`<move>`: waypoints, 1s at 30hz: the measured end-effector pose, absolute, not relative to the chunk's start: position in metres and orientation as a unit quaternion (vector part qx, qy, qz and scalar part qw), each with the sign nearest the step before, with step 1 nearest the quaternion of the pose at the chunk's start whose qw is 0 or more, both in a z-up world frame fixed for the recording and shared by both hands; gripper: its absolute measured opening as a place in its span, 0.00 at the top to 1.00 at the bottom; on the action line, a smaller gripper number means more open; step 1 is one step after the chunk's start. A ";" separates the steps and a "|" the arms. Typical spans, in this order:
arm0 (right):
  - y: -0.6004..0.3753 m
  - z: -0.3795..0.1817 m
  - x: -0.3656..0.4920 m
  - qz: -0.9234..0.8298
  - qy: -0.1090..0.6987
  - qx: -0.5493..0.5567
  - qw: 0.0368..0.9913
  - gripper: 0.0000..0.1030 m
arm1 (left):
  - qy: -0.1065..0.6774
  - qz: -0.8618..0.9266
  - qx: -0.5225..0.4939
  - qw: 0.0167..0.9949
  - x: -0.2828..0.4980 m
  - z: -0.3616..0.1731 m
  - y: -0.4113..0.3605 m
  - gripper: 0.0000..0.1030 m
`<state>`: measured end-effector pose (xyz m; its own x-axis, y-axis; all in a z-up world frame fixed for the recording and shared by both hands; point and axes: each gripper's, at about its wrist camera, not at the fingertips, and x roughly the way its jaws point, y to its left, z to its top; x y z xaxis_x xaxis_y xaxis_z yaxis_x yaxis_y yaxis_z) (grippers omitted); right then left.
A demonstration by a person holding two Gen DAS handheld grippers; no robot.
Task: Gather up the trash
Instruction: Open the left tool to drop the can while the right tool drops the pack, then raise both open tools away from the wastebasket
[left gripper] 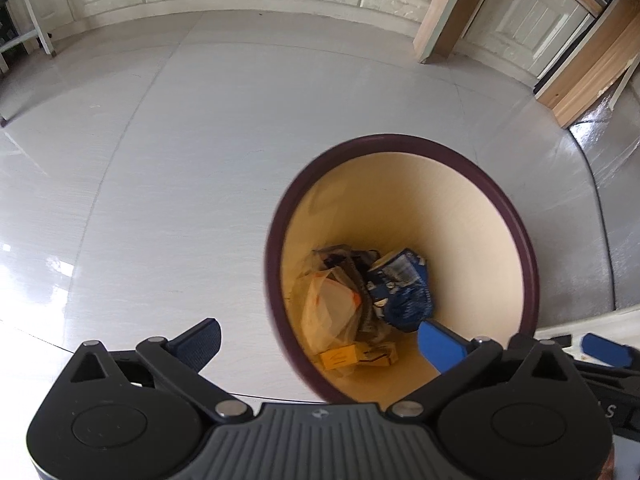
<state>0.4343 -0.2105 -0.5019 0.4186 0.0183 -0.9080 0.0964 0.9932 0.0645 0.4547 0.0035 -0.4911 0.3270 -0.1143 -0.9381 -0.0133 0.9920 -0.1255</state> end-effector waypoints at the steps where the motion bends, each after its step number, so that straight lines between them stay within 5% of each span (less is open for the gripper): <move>1: -0.210 -0.502 0.434 -0.024 0.539 0.048 0.841 0.00 | 0.579 -0.028 -0.052 0.813 0.454 -0.490 0.005 0.00; 30: -0.196 -0.423 0.373 -0.032 0.495 0.026 0.868 0.00 | 0.544 0.010 -0.019 0.839 0.371 -0.414 0.036 0.00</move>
